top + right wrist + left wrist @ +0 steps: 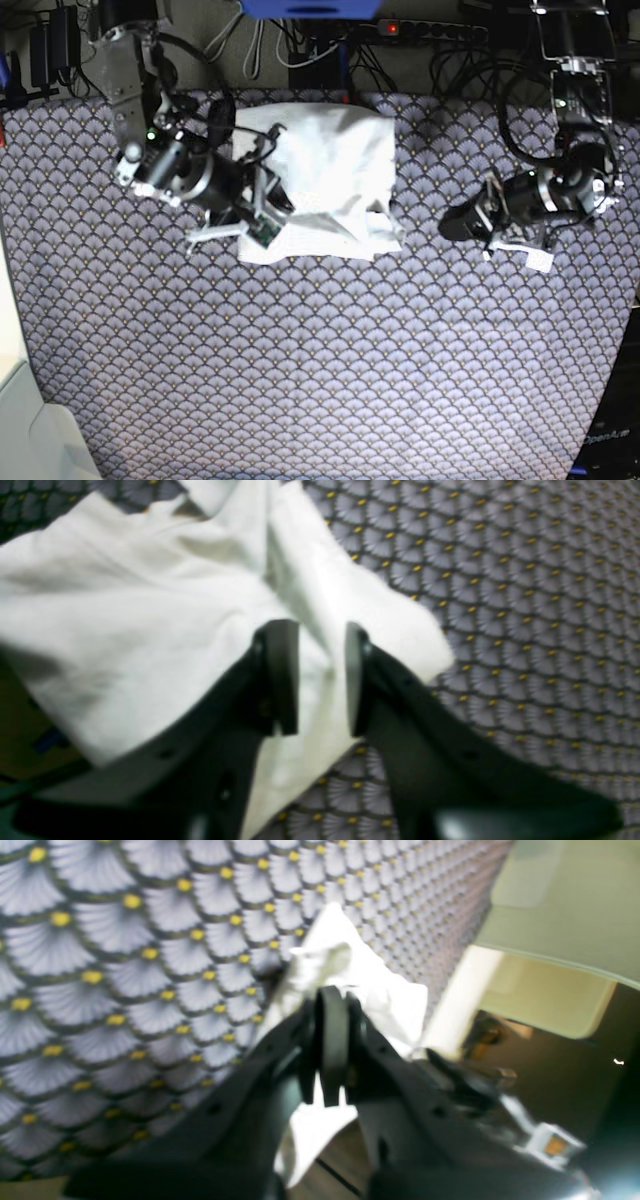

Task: Fold the T-shirt properly
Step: 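Move the left gripper to the bundle's side and grasp the shirt edge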

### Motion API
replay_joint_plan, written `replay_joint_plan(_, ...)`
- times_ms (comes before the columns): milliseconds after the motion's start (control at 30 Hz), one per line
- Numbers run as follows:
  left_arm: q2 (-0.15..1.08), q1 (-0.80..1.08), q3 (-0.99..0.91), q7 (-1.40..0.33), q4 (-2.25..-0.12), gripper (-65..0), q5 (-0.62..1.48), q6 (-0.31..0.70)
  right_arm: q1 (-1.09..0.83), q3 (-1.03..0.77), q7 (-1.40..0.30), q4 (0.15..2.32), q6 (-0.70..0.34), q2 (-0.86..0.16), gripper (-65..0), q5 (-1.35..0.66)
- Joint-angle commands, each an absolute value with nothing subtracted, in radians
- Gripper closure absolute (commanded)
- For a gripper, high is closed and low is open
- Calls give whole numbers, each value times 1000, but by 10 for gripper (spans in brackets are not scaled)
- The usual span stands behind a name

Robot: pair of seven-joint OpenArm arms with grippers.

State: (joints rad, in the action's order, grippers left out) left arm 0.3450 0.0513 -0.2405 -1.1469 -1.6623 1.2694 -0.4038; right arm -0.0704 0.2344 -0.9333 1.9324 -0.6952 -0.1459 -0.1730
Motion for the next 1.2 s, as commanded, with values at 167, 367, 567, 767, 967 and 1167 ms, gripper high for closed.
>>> replay_joint_plan(167, 323, 41, -239, -1152, -1675, -5, 1369, -417, -30, 226, -914, 1797, -698, -142, -79, -182)
replay_joint_plan(367, 312, 42, -232, -1248, -1679, -127, 1374, -417, -24, 232, -914, 1741, -698, -147, -78, -182)
replay_joint_plan(567, 309, 44, -232, -1271, -1662, -229, 1484, -414, -24, 232, -914, 1739, -698, -145, -78, -182)
replay_joint_plan(767, 305, 38, -232, -1340, -1593, -280, 1484, -229, -25, 234, -914, 1736, -698, -145, -78, -182)
replay_joint_plan(967, 305, 38, -232, -1340, -1567, -340, 1484, -99, -27, 234, -914, 1742, -698, -147, -78, -182)
replay_joint_plan(1167, 311, 18, -223, -1351, -1460, -342, 1484, -99, -25, 234, -914, 1742, -698, -147, -78, -182)
